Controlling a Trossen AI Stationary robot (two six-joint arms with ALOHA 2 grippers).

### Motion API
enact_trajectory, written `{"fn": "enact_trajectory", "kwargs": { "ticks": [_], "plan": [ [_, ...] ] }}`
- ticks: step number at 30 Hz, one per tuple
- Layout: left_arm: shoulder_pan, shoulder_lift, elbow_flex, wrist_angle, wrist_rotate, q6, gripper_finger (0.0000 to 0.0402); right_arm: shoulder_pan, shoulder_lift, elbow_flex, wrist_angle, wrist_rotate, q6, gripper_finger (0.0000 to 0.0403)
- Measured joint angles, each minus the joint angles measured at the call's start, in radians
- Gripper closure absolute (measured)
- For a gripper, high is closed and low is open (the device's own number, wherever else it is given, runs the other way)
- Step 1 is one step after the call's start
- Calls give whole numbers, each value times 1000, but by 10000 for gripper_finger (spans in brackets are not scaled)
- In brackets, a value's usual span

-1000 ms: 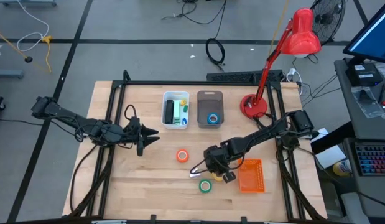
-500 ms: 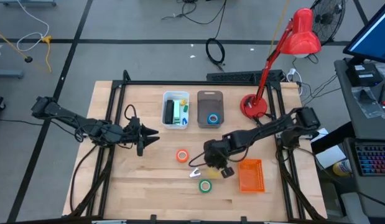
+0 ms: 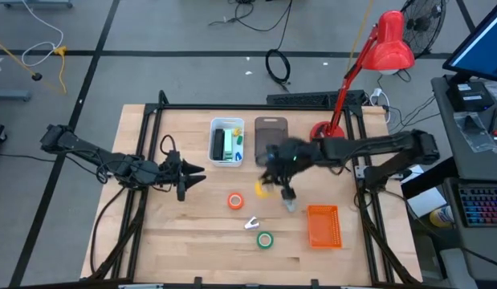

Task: Pick and place Stapler, Stapler remover, tape
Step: Put the yellow tape into the black bin

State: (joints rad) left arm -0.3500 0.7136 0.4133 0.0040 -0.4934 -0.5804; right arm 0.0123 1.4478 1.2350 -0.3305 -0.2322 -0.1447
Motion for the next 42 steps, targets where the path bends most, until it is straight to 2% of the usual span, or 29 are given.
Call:
{"fn": "enact_trajectory", "kwargs": {
  "ticks": [4, 11, 14, 20, 27, 42],
  "plan": [
    [1, 0, 0, 0, -8, 5, 231, -80, -21, 0, 115, 29, 1, 370],
    [1, 0, 0, 1, -8, 4, 231, -218, 19, 0, 209, 274, -86, 370],
    [2, 0, 0, 0, -8, 6, 231, -281, 67, 0, 216, 338, -104, 370],
    [2, 0, 0, 0, -8, 10, 231, -379, 163, 0, 201, 342, -106, 368],
    [2, 0, 0, 0, -9, 9, 231, -463, 252, 0, 100, 339, -107, 367],
    [2, 0, 0, 0, -15, 7, 231, -513, 328, 0, -22, 332, -156, 367]
  ]
}}
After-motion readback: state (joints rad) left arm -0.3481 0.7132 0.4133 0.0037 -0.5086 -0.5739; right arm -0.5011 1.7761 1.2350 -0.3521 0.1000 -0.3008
